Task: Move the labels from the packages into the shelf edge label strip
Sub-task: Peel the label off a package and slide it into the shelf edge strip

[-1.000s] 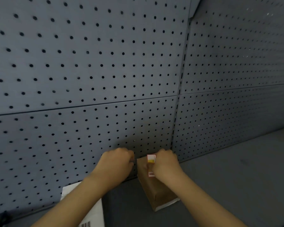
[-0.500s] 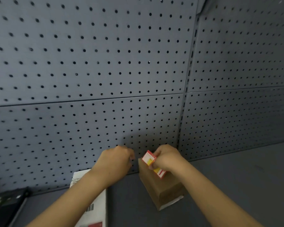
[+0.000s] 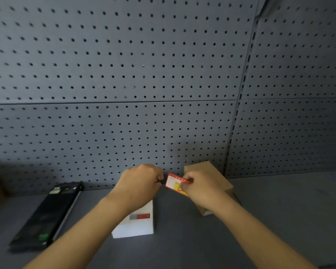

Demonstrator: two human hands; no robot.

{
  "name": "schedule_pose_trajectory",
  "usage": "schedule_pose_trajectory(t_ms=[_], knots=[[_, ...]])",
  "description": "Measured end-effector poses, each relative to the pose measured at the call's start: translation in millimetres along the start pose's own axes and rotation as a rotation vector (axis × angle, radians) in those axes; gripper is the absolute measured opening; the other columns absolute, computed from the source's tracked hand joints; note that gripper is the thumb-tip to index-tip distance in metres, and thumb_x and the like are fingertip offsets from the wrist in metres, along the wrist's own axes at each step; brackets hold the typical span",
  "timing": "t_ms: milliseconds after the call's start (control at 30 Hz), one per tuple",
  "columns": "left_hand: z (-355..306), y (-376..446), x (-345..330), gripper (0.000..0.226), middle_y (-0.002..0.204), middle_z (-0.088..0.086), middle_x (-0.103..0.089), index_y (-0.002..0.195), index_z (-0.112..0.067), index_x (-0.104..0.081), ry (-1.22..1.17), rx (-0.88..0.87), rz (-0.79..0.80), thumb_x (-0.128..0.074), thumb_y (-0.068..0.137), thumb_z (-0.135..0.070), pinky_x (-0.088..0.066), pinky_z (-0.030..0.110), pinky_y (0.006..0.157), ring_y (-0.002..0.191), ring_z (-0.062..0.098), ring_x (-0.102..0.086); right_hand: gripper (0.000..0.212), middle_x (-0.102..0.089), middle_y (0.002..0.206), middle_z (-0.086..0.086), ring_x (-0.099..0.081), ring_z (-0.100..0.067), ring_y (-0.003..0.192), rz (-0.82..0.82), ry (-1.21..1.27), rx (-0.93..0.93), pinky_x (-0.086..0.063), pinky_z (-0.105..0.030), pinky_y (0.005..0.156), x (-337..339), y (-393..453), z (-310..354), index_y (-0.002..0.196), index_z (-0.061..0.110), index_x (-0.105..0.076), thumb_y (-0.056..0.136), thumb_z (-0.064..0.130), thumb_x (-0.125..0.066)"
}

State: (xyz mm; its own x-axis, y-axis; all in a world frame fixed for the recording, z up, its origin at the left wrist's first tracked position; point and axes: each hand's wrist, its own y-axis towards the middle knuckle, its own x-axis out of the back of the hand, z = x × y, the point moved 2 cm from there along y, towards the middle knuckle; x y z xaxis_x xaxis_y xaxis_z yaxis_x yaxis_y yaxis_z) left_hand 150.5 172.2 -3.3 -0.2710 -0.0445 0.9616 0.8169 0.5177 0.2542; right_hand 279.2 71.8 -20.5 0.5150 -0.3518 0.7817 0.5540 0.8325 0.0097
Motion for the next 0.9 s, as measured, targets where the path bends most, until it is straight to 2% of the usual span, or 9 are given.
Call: schedule_pose_trajectory(t_ms=[133,233,300,433,600,733,800,900], knots=[[10,-45,10,0.023,0.114,-0.01,-0.064,0.113,-0.03,-0.061,-0.011,0.013,-0.001,-0.052,0.092,-0.029,-0.049,0.028,0.084,0.1,0.013,-0.061,0.016,-0.065,0.087,-0.004,-0.06,-0.021,0.08,0.01,0.026,0.022,-0.044,-0.03,0.064,-23,-35,23,0.094,0.013,-0.069,0.089,0.019,-0.054],[21,-81,15,0.023,0.114,-0.009,-0.064,0.113,-0.03,-0.061,-0.023,0.026,0.036,-0.052,0.092,-0.03,-0.051,0.03,0.084,0.099,0.014,-0.062,0.016,-0.068,0.09,-0.002,-0.062,-0.019,0.083,0.015,0.033,0.017,-0.051,-0.035,0.071,-39,-65,36,0.092,0.016,-0.069,0.089,0.02,-0.053],[26,-105,17,0.023,0.114,-0.008,-0.064,0.113,-0.03,-0.06,-0.024,0.029,0.054,-0.052,0.091,-0.03,-0.051,0.031,0.084,0.1,0.016,-0.062,0.017,-0.069,0.087,-0.003,-0.064,-0.02,0.081,0.034,0.072,0.018,-0.052,-0.035,0.07,-51,-86,41,0.089,0.016,-0.069,0.089,0.02,-0.053],[28,-150,18,0.024,0.115,-0.006,-0.064,0.112,-0.029,-0.06,-0.022,0.029,0.079,-0.05,0.091,-0.027,-0.049,0.033,0.079,0.098,0.02,-0.062,0.018,-0.07,0.1,-0.001,-0.064,-0.015,0.086,0.085,0.083,0.044,-0.047,-0.021,0.062,-73,-121,49,0.097,0.015,-0.071,0.091,0.02,-0.055],[27,-190,13,0.026,0.109,-0.002,-0.065,0.106,-0.026,-0.063,-0.032,0.063,0.089,-0.043,0.091,-0.021,-0.051,0.034,0.076,0.092,0.023,-0.063,0.015,-0.07,0.097,-0.006,-0.065,-0.018,0.085,0.13,0.01,0.045,-0.052,-0.031,0.071,-90,-147,44,0.097,0.014,-0.071,0.09,0.017,-0.058],[21,-206,8,0.022,0.106,0.002,-0.065,0.101,-0.022,-0.063,0.003,0.07,0.122,-0.043,0.091,-0.02,-0.049,0.034,0.075,0.092,0.027,-0.063,0.015,-0.072,0.095,-0.006,-0.061,-0.008,0.072,0.146,0.01,0.099,-0.046,-0.018,0.06,-91,-154,41,0.096,0.012,-0.072,0.088,0.022,-0.063],[18,-211,3,0.02,0.103,0.005,-0.066,0.096,-0.02,-0.063,0.027,0.085,0.153,-0.043,0.091,-0.02,-0.049,0.035,0.073,0.091,0.03,-0.063,0.014,-0.073,0.094,-0.007,-0.059,-0.008,0.069,0.137,0.01,0.121,-0.046,-0.021,0.06,-91,-155,40,0.094,0.011,-0.072,0.087,0.018,-0.063],[14,-214,-8,0.021,0.106,0.007,-0.066,0.098,-0.02,-0.064,0.064,0.095,0.201,-0.044,0.091,-0.018,-0.048,0.033,0.073,0.094,0.031,-0.063,0.013,-0.073,0.095,-0.008,-0.059,-0.011,0.074,0.109,0.015,0.166,-0.045,-0.022,0.064,-92,-154,37,0.095,0.009,-0.073,0.086,0.011,-0.063]])
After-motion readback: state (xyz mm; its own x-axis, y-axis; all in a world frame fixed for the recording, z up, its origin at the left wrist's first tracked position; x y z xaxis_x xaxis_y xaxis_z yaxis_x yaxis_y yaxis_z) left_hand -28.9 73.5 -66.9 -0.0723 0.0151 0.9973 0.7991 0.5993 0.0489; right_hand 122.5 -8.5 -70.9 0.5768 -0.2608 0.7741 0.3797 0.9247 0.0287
